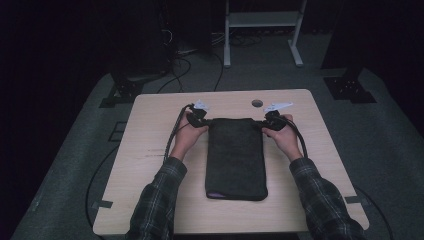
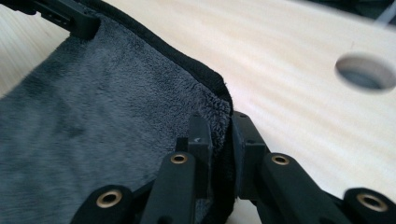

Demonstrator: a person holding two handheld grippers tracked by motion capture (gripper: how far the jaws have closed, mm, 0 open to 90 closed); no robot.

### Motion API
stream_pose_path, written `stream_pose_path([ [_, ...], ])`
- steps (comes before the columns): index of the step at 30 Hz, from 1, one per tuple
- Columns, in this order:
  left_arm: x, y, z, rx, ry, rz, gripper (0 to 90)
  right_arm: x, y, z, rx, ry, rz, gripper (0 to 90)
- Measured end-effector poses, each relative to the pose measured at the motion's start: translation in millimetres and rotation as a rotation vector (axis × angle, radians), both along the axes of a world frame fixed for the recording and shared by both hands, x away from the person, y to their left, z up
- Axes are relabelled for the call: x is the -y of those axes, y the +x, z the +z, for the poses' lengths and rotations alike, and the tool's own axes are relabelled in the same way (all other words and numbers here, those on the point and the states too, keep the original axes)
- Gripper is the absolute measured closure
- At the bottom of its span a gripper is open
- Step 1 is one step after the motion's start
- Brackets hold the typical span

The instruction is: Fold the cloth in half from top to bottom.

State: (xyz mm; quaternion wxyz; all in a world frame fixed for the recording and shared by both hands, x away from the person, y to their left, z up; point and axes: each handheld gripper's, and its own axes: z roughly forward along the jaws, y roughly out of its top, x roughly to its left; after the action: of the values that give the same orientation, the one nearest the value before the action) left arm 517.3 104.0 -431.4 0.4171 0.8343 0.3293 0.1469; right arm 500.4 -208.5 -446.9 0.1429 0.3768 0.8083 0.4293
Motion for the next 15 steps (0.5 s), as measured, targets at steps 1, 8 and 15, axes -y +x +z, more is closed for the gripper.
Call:
stream_pose_path([
  [1,-1.9,-0.6,5.5,0.014,-0.006,-0.002,84.3,-0.2,0.5,5.7,0.011,0.010,-0.001,79.5],
  [8,-13.1,-14.7,25.2,0.041,-0.036,-0.060,84.0,-1.4,-7.3,26.6,0.058,0.038,0.040,79.3],
  [15,-20.8,-42.6,21.3,0.041,-0.055,-0.119,84.0,4.5,-32.7,18.0,0.056,0.075,0.102,79.1],
])
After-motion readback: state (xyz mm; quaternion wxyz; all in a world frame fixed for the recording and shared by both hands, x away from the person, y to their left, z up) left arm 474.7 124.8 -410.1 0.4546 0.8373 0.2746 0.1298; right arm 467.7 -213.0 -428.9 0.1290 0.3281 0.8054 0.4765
